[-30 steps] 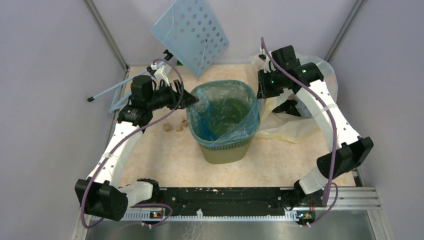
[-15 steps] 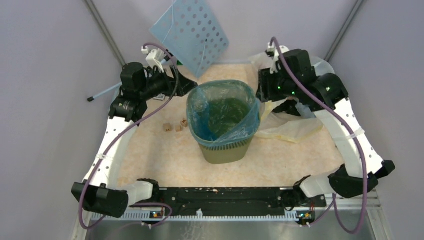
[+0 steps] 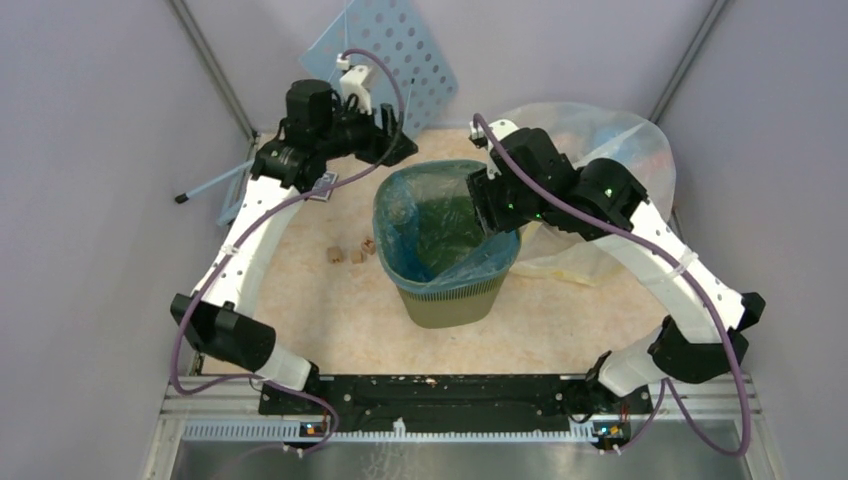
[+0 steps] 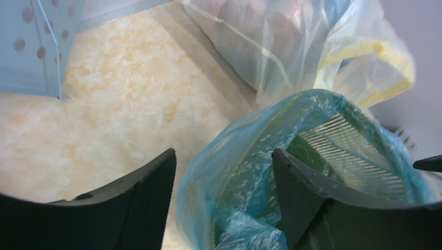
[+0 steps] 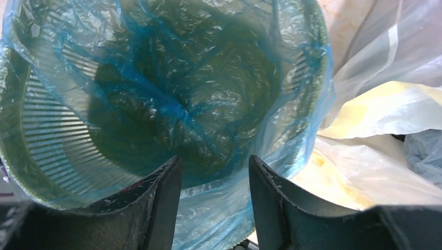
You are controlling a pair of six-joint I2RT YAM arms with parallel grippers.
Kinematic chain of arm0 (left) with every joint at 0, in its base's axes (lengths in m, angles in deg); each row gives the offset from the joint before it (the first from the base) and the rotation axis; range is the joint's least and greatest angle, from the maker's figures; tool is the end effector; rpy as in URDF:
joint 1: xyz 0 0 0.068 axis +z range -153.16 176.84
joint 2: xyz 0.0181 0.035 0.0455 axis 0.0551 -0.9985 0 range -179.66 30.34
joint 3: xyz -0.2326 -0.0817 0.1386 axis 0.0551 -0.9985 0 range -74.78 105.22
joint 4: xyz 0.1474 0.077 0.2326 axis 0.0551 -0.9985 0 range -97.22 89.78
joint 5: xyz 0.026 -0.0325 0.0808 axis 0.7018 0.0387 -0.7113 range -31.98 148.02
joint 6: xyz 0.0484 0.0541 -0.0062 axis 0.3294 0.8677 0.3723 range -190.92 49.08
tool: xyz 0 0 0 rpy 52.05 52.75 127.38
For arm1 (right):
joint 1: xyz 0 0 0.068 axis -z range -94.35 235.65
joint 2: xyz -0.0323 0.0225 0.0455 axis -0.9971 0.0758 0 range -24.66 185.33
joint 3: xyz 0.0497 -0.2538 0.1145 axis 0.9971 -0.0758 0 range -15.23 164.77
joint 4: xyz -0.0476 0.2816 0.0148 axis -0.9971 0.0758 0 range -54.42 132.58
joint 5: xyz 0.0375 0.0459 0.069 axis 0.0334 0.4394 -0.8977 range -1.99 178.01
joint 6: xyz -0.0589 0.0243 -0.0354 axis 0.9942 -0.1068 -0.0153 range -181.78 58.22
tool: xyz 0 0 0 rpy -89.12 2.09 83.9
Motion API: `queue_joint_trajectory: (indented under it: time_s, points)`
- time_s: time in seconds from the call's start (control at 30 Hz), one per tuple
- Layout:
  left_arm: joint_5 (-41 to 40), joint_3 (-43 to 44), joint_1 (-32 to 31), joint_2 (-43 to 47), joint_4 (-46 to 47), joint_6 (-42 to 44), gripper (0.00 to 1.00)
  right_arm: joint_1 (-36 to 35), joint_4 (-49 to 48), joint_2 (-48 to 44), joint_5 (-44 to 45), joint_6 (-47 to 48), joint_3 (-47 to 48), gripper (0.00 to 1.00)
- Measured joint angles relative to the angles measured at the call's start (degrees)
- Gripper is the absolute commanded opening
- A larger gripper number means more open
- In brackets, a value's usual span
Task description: Put the trash bags into the trash bin
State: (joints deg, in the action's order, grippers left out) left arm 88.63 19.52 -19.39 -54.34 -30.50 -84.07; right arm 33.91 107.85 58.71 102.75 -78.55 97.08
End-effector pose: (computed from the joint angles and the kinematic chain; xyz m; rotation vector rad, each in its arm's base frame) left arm 0.3463 -0.1329 0.4467 0.4190 1.9285 -0.8535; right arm 0.1935 0.2205 0.4787 -0.5720 2.2453 0.3144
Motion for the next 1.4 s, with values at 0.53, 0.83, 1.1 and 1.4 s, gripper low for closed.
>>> queue_joint_trajectory:
  time_s: [0.53, 0.83, 1.1, 1.4]
  points:
    - [-15.3, 14.6, -11.0, -7.8, -18.5, 19.2, 0.59, -1.4, -1.5, -7.4, 4.0, -2.4, -3.0, 0.5]
    - [-16.6, 13.5, -12.8, -8.6, -20.4, 22.4, 0.36, -1.4, -2.4, -7.3, 3.5, -2.6, -4.9, 0.51]
    - [-16.8, 13.2, -12.8, -9.7, -20.6, 23.9, 0.15, -1.4, -3.6, -7.3, 3.7, -2.6, -5.6, 0.51]
    - [-17.4, 9.7, -12.9, -7.3, -19.7, 21.5, 0.05, -1.4, -4.0, -7.1, 4.6, -2.6, -5.6, 0.51]
